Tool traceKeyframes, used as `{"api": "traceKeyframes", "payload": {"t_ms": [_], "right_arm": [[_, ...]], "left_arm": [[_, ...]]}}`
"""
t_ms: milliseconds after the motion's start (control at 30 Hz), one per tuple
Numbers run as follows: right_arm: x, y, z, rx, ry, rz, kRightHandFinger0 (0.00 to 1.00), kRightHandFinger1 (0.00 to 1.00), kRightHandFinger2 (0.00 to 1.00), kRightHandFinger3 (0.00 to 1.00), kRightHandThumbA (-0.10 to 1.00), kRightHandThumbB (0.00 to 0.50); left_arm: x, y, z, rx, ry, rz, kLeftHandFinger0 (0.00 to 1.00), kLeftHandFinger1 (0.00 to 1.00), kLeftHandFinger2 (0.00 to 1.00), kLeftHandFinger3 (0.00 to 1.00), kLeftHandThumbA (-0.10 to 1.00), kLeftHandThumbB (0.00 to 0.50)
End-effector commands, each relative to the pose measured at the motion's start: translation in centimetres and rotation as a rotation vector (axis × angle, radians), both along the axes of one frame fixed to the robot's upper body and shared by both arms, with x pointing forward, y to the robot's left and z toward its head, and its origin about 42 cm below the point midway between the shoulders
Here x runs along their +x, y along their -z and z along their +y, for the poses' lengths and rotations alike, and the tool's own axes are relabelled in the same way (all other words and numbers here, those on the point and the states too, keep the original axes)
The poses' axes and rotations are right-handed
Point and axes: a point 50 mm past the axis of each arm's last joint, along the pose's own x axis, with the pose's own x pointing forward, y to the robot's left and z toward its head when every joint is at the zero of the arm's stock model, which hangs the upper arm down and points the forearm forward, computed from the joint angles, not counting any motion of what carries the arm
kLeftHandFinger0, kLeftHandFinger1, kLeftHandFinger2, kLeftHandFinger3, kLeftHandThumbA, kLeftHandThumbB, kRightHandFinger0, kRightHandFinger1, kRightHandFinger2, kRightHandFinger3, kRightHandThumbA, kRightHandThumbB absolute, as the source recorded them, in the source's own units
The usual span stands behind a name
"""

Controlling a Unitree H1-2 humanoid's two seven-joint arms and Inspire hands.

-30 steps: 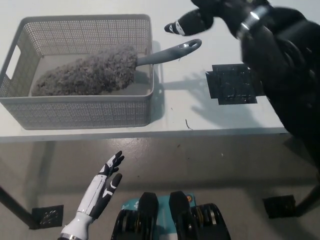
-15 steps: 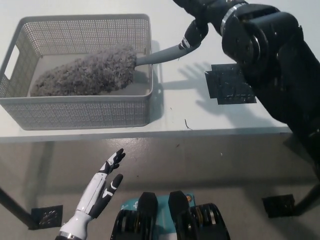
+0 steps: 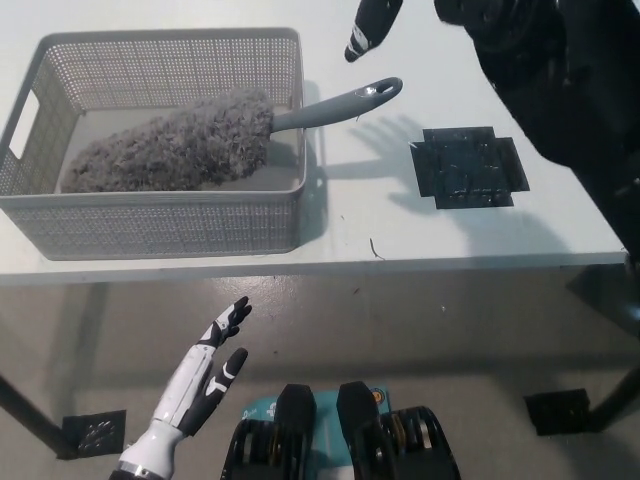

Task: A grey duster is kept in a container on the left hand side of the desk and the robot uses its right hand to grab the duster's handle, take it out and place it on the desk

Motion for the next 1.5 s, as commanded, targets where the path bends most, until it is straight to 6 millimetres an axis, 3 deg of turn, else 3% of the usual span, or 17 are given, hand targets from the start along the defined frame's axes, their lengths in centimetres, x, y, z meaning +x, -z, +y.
{"api": "traceKeyframes", "payload": {"t_ms": [0,200,400,867,1100,1233,1333,1467], "right_arm": [[-0.1,-2.3,0.9,0.041,-0.037,0.020,1.00,1.00,1.00,1.00,1.00,0.500],[1.6,-0.8,1.1,0.055,0.004,0.143,1.00,1.00,1.00,1.00,0.96,0.500],[3.1,0.2,2.0,0.023,0.040,0.194,1.00,1.00,1.00,1.00,1.00,0.500],[5.3,4.1,5.8,-0.018,0.070,0.338,1.00,1.00,1.00,1.00,1.00,0.500],[6.2,4.7,6.8,-0.133,0.079,0.321,1.00,1.00,1.00,1.00,1.00,0.500],[6.6,5.3,7.8,-0.189,0.161,0.229,1.00,1.00,1.00,1.00,0.99,0.500],[7.3,7.0,7.3,-0.297,0.215,0.155,1.00,1.00,1.00,1.00,0.94,0.500],[8.0,6.6,5.9,-0.348,0.268,0.126,1.00,1.00,1.00,1.00,0.91,0.500]], "left_arm": [[0.6,-1.7,0.2,0.021,0.040,-0.078,1.00,1.00,1.00,1.00,1.00,0.089],[0.6,-1.8,0.2,0.035,0.052,-0.067,1.00,1.00,1.00,1.00,1.00,0.119],[0.7,-1.9,0.0,0.032,0.056,-0.068,1.00,1.00,1.00,1.00,1.00,0.130],[0.3,-1.8,-0.2,0.052,0.077,-0.060,1.00,1.00,1.00,1.00,1.00,0.117],[0.2,-1.7,-0.4,0.062,0.083,-0.057,1.00,1.00,1.00,1.00,1.00,0.125],[0.2,-1.7,-0.7,0.054,0.084,-0.053,1.00,1.00,1.00,1.00,1.00,0.135],[-0.2,-1.5,-0.6,0.051,0.085,-0.047,1.00,1.00,1.00,1.00,1.00,0.140],[-0.3,-1.6,-0.5,0.046,0.082,-0.042,1.00,1.00,1.00,1.00,1.00,0.144]]}}
